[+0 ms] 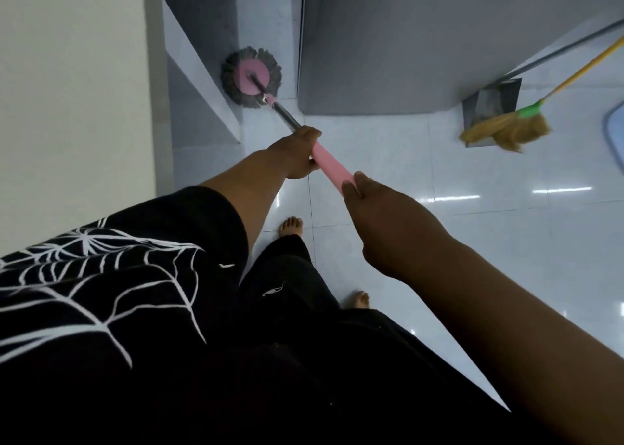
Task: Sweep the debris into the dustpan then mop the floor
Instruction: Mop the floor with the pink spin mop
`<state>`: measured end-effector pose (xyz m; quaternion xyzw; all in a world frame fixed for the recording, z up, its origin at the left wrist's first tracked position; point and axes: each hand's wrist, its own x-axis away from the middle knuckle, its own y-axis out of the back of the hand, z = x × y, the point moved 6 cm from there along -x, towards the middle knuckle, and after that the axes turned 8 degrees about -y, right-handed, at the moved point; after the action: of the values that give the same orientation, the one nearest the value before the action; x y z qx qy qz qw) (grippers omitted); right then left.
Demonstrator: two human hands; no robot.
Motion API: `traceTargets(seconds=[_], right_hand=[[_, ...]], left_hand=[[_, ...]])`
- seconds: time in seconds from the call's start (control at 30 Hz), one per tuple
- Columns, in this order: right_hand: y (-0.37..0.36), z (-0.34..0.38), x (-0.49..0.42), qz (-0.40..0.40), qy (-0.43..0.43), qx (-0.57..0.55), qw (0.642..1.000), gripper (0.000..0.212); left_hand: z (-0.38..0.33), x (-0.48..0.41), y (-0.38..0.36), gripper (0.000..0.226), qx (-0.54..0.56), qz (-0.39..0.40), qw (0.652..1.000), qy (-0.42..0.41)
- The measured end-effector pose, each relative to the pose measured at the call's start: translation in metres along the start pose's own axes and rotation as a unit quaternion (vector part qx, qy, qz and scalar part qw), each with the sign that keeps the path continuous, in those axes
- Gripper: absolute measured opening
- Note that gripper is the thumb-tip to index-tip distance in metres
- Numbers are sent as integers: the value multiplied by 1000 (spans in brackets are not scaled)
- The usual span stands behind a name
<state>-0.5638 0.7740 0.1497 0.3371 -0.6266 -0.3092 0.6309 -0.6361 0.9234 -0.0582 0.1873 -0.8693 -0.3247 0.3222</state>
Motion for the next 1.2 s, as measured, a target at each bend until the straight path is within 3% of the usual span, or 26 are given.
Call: traceTargets(seconds=[0.33, 0.6, 1.2], right_hand=[[-68, -49, 116, -15, 22, 45, 999, 59], [-120, -84, 219, 32, 75, 23, 996, 68], [-63, 2, 211, 33, 190, 115, 974, 62]], left_hand=[[-97, 42, -103, 47, -5, 19, 1000, -9], [-178, 112, -183, 45, 41, -36, 998, 20], [-118, 206, -156, 37, 65, -102, 989, 90]])
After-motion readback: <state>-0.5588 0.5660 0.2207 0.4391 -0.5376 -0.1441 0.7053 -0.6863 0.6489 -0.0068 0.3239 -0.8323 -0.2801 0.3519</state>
